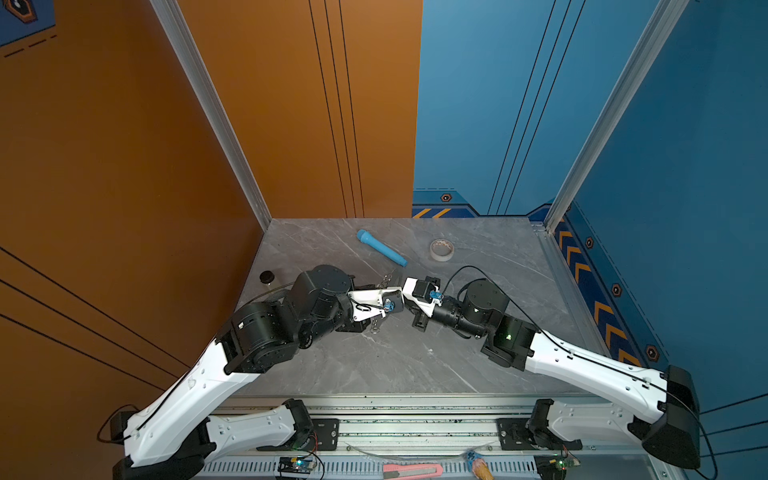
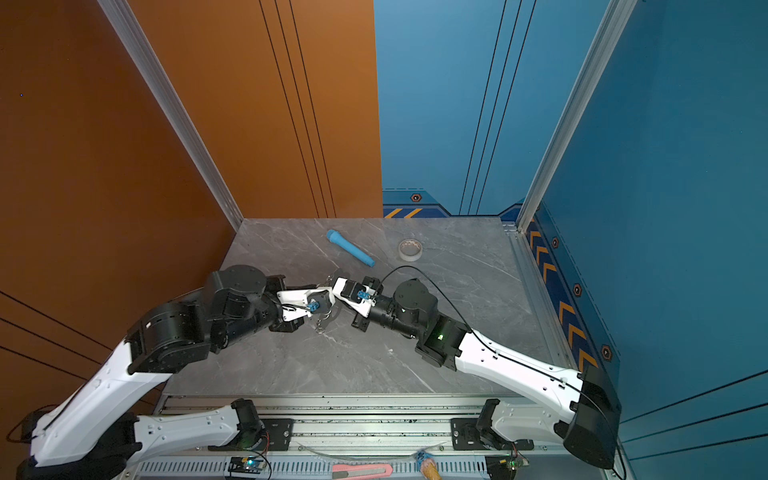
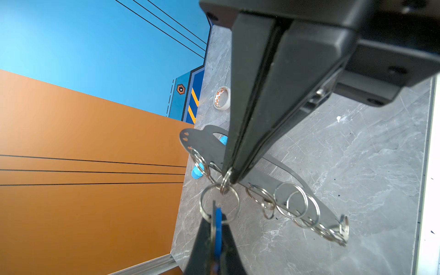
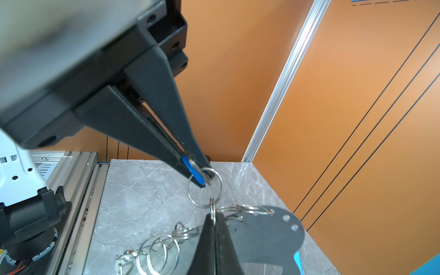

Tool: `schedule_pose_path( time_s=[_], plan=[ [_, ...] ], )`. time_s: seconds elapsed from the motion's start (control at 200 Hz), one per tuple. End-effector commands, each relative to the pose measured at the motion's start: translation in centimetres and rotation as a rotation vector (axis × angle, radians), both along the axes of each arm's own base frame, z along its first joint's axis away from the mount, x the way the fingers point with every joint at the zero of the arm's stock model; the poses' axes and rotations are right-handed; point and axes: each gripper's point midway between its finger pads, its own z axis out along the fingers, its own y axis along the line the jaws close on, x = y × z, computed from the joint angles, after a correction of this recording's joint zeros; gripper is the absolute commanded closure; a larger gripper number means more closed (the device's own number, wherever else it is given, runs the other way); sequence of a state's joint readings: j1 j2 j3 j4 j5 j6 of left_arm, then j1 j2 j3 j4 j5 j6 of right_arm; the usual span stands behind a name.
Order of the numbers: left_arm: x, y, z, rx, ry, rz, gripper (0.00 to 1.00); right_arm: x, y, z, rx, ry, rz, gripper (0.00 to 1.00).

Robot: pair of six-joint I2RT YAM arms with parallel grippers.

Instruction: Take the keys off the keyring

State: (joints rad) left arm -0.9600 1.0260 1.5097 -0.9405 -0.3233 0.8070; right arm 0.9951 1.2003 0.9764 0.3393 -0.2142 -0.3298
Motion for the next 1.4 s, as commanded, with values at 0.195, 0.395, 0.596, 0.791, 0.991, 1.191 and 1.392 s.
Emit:
schedule_pose_path(
  time_s=[0.195,0.395,0.596,0.791,0.991,1.191,1.392],
  plan=[
    [-0.6,0.3,1.6,-0.054,-0.015,-0.052,1.00,-0.7,-0.4,-0.1,-0.002,-0.010,0.012,0.99],
    [-0.6,0.1,1.5,-0.057,-0.007,-0.056,1.00,-0.7,-0.3,0.1,0.011,-0.004,0.014,0.92],
    [-0.4,0.3,1.3,-0.048,-0.010,-0.048,1.00,-0.7,-0.7,0.0,0.010,0.008,0.014,0.82],
    [-0.2,0.4,1.0,-0.048,0.003,-0.048,1.00,-1.0,-1.1,-0.2,-0.002,0.019,0.020,0.80],
    [-0.1,0.5,1.3,-0.059,0.005,-0.048,1.00,-1.0,-1.0,-0.7,-0.009,0.047,0.032,0.76],
    [-0.1,0.5,1.4,-0.068,0.010,-0.051,1.00,-0.8,-0.8,-1.3,-0.014,0.072,0.044,0.73],
    [0.0,0.4,1.6,-0.096,0.019,-0.046,1.00,-0.9,-0.6,-1.3,-0.010,0.092,0.064,0.73]
  ],
)
